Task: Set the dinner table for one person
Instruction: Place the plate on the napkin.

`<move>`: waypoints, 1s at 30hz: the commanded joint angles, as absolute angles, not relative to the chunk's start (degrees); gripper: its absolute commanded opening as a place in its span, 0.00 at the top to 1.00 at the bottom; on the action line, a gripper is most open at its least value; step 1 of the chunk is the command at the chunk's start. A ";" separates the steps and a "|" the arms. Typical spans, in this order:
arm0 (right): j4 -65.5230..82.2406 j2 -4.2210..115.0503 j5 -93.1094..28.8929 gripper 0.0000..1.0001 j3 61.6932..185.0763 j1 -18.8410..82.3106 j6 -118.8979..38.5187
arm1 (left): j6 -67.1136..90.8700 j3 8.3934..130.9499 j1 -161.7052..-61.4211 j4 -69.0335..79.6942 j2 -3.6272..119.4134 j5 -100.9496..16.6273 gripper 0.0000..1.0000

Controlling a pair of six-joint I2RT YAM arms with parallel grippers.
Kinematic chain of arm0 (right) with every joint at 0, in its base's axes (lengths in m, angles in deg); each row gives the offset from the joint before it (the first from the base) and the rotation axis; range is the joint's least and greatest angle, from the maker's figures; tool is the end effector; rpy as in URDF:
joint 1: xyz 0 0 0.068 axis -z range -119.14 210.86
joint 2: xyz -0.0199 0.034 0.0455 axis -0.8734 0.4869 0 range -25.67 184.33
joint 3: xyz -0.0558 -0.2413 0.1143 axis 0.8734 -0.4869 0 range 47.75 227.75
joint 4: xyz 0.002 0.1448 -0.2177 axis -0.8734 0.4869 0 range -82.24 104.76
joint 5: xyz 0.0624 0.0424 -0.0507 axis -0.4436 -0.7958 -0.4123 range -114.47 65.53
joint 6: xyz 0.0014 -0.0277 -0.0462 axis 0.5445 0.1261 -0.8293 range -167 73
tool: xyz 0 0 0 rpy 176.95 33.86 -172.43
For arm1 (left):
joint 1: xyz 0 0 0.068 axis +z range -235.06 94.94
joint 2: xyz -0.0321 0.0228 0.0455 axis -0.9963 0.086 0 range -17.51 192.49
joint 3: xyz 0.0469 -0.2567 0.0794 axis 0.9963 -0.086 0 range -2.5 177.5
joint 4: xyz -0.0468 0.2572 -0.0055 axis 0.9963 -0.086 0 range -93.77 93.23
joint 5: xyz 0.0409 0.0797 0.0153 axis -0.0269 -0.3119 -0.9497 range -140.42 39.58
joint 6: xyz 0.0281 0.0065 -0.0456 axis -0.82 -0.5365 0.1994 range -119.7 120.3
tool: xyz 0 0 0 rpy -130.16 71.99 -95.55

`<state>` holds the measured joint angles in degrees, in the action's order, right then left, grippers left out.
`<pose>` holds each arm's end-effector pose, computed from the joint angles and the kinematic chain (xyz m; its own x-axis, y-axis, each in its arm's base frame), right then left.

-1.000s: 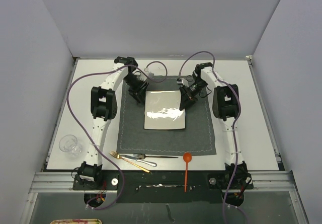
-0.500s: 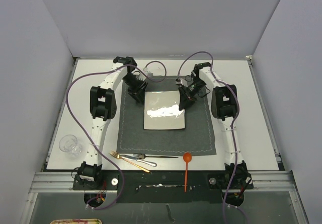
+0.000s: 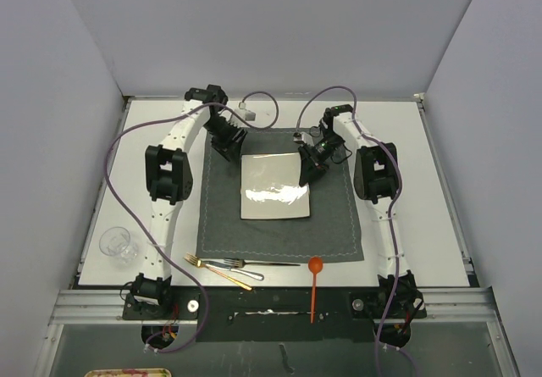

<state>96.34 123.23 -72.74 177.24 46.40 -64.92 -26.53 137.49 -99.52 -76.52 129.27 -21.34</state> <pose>0.4455 0.1424 0.1322 -0.8939 -0.4420 0.0754 -0.2292 0.5950 0.7704 0.4774 -0.1409 0.1838 -0.7513 0.6010 -0.2729 0.6563 0.6361 -0.4058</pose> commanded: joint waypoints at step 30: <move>90.10 126.66 -66.83 1.00 180.64 47.81 -64.02 | -25.83 130.44 -91.15 -75.67 107.70 -20.36 0.52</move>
